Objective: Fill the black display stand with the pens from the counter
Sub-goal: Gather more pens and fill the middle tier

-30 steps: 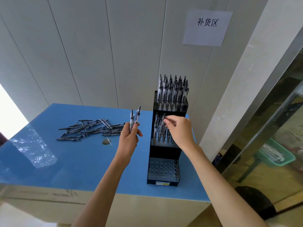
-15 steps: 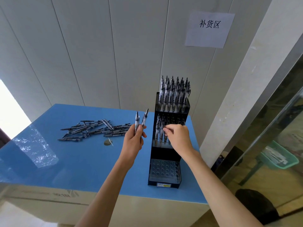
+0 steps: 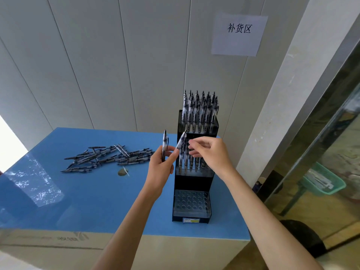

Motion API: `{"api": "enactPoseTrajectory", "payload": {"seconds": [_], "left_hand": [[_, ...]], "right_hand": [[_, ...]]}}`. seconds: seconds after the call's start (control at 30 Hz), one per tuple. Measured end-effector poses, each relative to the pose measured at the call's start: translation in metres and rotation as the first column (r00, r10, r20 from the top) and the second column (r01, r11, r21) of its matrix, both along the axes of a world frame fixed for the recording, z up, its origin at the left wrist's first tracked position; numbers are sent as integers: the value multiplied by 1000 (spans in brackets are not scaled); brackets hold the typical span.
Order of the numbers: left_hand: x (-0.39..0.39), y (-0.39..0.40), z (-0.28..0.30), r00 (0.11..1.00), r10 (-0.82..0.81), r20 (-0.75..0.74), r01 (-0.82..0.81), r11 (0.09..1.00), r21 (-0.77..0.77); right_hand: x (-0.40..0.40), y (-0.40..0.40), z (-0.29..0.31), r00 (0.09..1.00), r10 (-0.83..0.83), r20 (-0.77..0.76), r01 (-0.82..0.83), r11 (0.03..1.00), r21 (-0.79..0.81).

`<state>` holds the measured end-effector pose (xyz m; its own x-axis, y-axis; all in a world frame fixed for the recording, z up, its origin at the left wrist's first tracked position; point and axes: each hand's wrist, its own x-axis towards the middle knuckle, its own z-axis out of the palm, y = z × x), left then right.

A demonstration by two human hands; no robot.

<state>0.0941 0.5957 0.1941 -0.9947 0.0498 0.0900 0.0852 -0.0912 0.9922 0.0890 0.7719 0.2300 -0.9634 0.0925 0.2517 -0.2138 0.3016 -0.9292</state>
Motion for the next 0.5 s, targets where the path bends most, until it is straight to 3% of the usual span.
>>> {"api": "enactPoseTrajectory", "payload": {"seconds": [0.3, 0.5], "left_hand": [[3, 9, 2, 996, -80, -36, 78, 996, -51], [-4, -5, -3, 998, 20, 64, -16, 998, -61]], "right_hand": [[1, 1, 1, 997, 33, 63, -19, 978, -209], [-2, 17, 6, 993, -119, -8, 114, 966, -233]]}}
